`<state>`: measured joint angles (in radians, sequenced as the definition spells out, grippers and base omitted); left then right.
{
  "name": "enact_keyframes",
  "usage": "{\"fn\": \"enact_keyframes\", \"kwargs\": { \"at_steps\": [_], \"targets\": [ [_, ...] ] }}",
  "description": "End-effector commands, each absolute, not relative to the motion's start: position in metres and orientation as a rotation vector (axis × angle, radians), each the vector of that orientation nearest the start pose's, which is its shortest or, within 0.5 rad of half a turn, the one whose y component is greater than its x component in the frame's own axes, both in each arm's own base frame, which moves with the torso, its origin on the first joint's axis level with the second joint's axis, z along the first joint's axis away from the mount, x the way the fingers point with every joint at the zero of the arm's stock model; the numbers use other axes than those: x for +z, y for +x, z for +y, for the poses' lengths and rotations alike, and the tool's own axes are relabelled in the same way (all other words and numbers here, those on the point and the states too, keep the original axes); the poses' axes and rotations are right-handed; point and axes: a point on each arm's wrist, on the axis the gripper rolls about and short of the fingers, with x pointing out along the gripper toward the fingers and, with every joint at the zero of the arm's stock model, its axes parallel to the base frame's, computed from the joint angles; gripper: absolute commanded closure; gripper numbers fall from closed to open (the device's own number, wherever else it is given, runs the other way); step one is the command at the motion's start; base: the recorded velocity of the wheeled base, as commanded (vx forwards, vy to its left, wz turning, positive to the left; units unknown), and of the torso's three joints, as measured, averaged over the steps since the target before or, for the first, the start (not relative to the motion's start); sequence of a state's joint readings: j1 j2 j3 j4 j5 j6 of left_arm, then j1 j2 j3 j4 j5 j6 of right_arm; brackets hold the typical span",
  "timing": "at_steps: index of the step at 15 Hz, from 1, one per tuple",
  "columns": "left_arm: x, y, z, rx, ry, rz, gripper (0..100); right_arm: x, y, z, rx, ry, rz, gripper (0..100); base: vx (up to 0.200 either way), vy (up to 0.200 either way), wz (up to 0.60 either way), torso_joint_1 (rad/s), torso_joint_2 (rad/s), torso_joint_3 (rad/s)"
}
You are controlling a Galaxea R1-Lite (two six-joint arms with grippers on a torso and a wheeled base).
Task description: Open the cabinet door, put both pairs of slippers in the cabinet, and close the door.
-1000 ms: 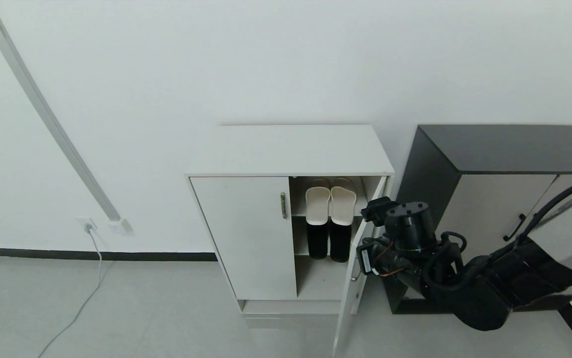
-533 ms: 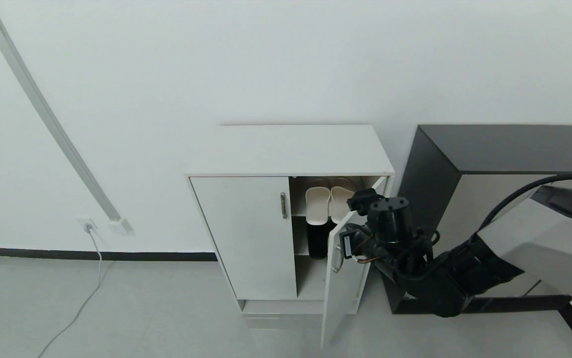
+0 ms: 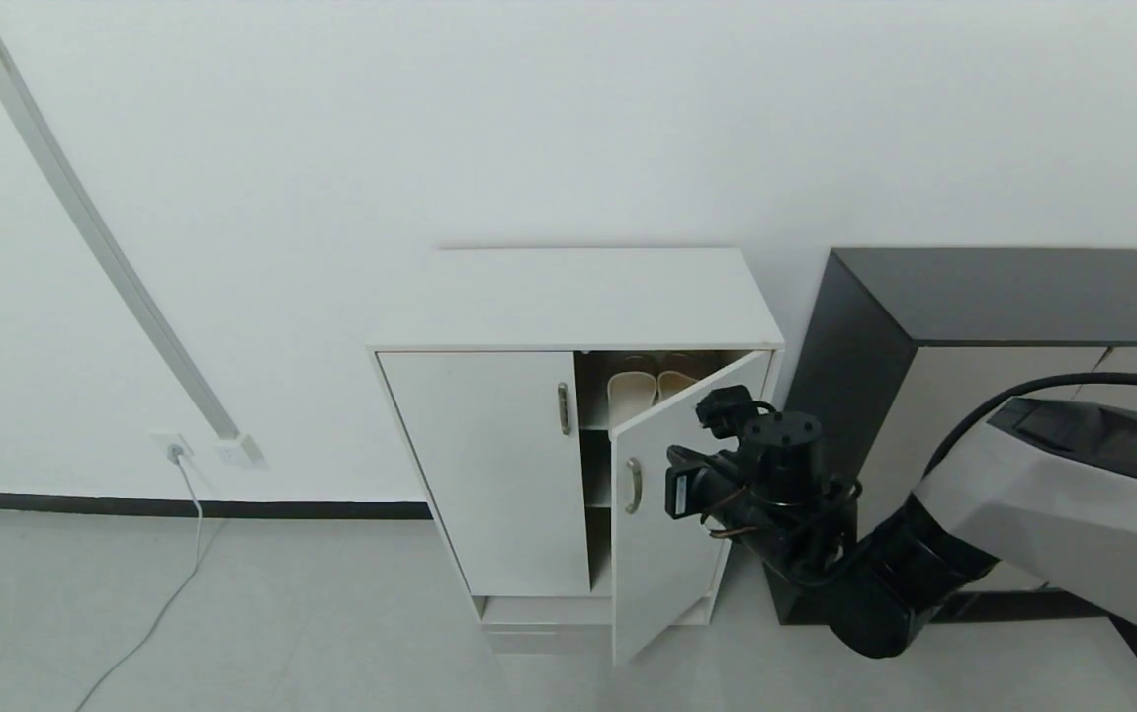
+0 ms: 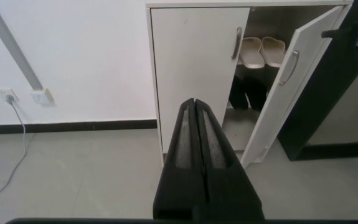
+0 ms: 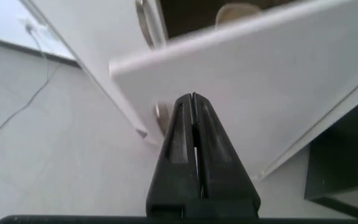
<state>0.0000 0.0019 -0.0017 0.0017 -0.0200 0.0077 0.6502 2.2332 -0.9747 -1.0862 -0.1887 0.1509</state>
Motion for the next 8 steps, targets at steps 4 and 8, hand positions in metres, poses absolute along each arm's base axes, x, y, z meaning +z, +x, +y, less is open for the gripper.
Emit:
{"fn": "enact_keyframes", "kwargs": {
  "at_steps": [4,8],
  "targets": [
    [0.076,-0.023,0.000,-0.020,0.008,0.001,100,0.066,0.293,0.221,0.478,0.046,0.251,100,0.000,0.000,0.00,0.000,0.00,0.000],
    [0.076,-0.023,0.000,-0.020,0.008,0.001,100,0.052,0.269,0.212,0.505,0.025,0.247,100,0.150,0.000,0.00,-0.003,0.00,0.003]
  ]
}}
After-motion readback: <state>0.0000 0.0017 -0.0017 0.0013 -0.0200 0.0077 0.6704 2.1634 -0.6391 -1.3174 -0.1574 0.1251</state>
